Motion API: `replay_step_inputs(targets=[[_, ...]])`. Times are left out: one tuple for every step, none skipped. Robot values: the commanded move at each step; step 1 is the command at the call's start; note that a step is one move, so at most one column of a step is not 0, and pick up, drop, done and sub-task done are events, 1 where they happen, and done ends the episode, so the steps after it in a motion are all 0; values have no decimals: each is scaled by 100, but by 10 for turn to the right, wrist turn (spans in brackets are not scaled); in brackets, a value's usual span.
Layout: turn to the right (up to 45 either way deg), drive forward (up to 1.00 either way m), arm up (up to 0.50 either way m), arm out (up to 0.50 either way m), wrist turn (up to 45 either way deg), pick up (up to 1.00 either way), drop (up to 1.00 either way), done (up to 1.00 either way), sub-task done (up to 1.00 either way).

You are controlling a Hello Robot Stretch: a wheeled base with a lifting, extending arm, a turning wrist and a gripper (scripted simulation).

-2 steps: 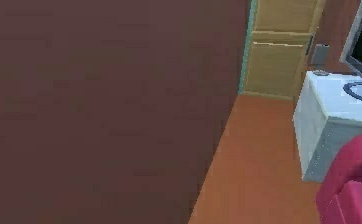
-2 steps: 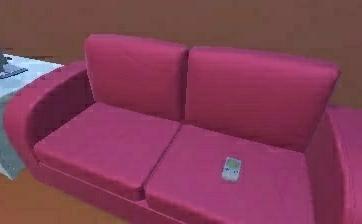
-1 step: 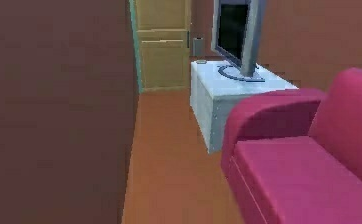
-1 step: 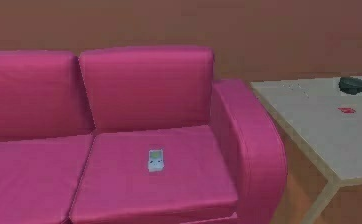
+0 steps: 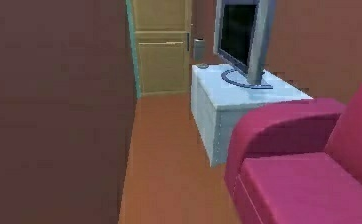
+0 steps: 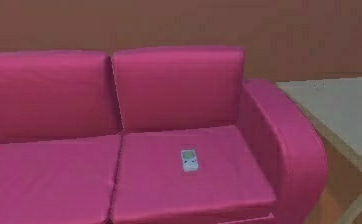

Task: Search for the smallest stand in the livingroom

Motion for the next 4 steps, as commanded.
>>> replay_step_inputs(targets=[[60, 0, 0, 0, 0, 0, 0, 0, 0], [0, 60, 0, 0, 0, 0, 0, 0, 0], [-90, 0, 0, 0, 0, 0, 0, 0, 0], [0, 100, 0, 0, 0, 0, 0, 0, 0]])
